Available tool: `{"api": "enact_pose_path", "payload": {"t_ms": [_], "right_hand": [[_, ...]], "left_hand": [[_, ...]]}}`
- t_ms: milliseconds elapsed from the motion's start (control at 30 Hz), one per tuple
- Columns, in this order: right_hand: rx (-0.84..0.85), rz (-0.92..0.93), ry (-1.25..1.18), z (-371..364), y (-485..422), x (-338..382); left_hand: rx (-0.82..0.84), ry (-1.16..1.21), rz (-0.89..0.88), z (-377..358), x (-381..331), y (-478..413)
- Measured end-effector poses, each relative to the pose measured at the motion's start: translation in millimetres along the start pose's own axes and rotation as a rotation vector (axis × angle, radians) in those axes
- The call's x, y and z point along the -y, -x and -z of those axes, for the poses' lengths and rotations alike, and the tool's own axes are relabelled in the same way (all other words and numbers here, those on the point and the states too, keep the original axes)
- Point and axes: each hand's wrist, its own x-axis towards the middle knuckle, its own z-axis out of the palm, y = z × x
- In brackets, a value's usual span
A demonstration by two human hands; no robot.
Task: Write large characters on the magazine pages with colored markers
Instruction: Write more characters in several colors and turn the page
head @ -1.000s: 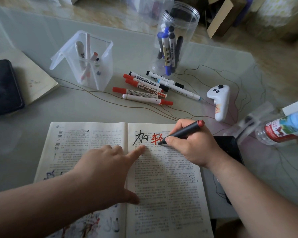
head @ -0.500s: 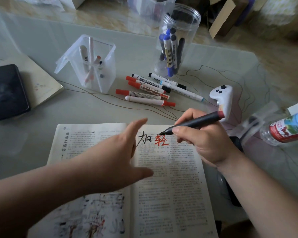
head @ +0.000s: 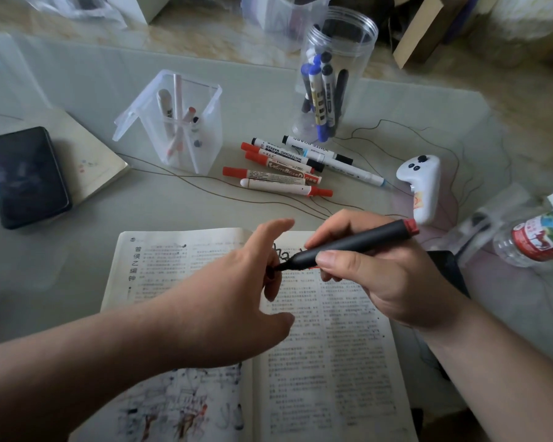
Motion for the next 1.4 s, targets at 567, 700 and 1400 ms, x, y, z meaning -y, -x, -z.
{"api": "enact_pose_path", "payload": {"t_ms": [567, 700, 1400], "right_hand": [[0.011, -0.1, -0.07, -4.4, -0.1, -6.8], [0.031, -0.104, -0.297, 1.7, -4.7, -7.2], [-0.062, -0.114, 0.005, -22.8, 11.0, 11.3]], "left_hand": [[-0.166, 0.426, 0.111, 4.2, 4.6, -3.3], [-0.165, 0.642, 0.091, 10.9, 0.9, -4.3], [-0.319, 0.877, 0.245, 19.9, -4.1, -10.2]]}}
